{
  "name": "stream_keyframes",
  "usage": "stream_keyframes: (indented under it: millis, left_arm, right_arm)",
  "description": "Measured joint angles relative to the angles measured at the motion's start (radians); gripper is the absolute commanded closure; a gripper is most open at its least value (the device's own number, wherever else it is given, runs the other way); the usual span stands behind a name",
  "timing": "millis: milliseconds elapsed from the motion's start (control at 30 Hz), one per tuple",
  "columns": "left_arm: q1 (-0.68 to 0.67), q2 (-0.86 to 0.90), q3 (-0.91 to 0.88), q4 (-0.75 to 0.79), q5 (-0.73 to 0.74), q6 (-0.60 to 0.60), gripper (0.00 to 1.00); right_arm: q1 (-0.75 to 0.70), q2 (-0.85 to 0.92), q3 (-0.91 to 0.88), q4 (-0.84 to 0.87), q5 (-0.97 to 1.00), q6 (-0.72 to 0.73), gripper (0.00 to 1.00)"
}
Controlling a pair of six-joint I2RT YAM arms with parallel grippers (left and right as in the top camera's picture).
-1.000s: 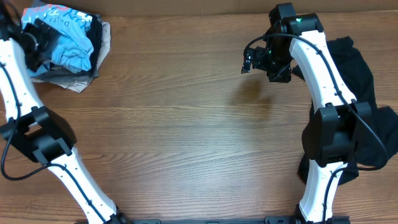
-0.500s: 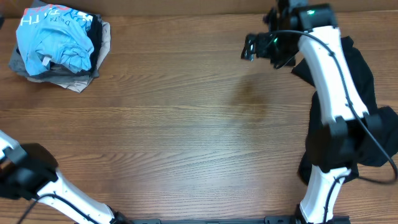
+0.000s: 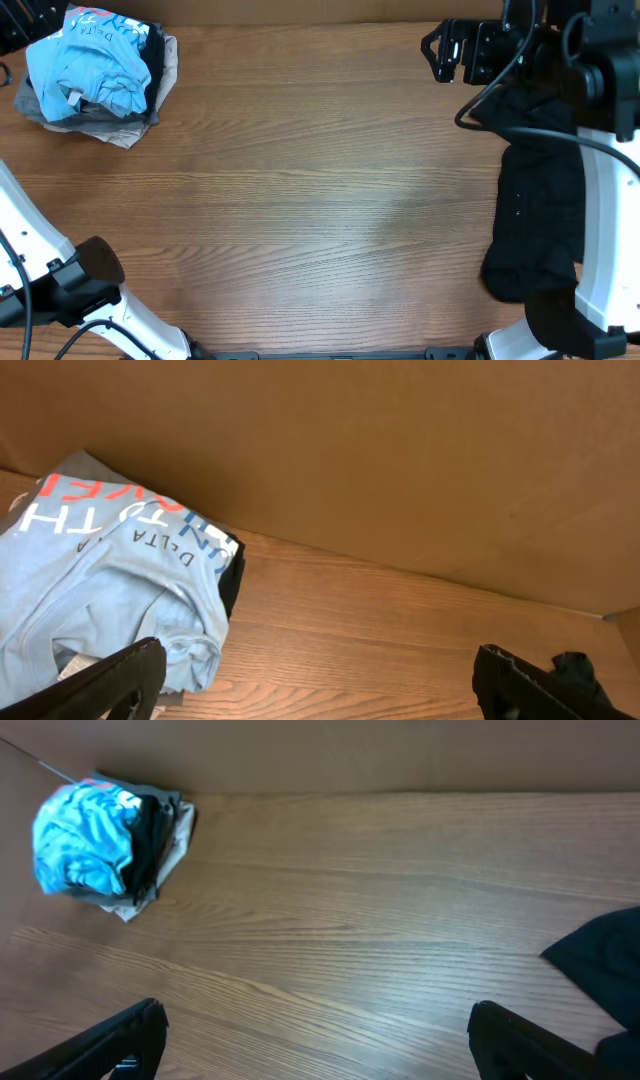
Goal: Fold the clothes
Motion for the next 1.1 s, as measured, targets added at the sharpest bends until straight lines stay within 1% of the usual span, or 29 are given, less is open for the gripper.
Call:
stream_keyframes:
  millis: [300, 433, 533, 600, 733, 833, 933, 1100]
  left_arm:
    - [-0.001, 0.0, 0.0, 0.0, -0.005, 0.0, 0.0]
    - [-0.001, 0.0, 0.0, 0.0, -0.005, 0.0, 0.0]
    - [-0.001, 0.0, 0.0, 0.0, -0.005, 0.0, 0.0]
    - [-0.001, 0.0, 0.0, 0.0, -0.005, 0.0, 0.0]
    - [-0.001, 0.0, 0.0, -0.002, -0.006, 0.0, 0.0]
    - [-0.001, 0.0, 0.0, -0.002, -0.008, 0.0, 0.0]
    - [-0.001, 0.0, 0.0, -0.002, -0.009, 0.0, 0.0]
    - [-0.001, 0.0, 0.0, -0.003, -0.011, 0.0, 0.0]
  right_arm:
    - [0.0, 0.041, -0.007, -0.003, 0.0, -0.003, 0.0]
    - [0.003, 0.041, -0.007, -0.042, 0.0, -0.002, 0.0]
    - [0.019, 0.023, -0.026, -0.057, 0.04, -0.003, 0.0]
    - [0.04, -0.019, -0.088, -0.008, 0.098, -0.003, 0.0]
    - [0.067, -0.154, -0.288, 0.2, 0.175, -0.003, 0.0]
    - [0.065, -0.308, -0.52, 0.435, 0.206, -0.004, 0.0]
    - [0.063, -0.459, -0.742, 0.625, 0.222, -0.005, 0.0]
    - [0.035, -0.718, -1.107, 0.859, 0.227, -0.001, 0.0]
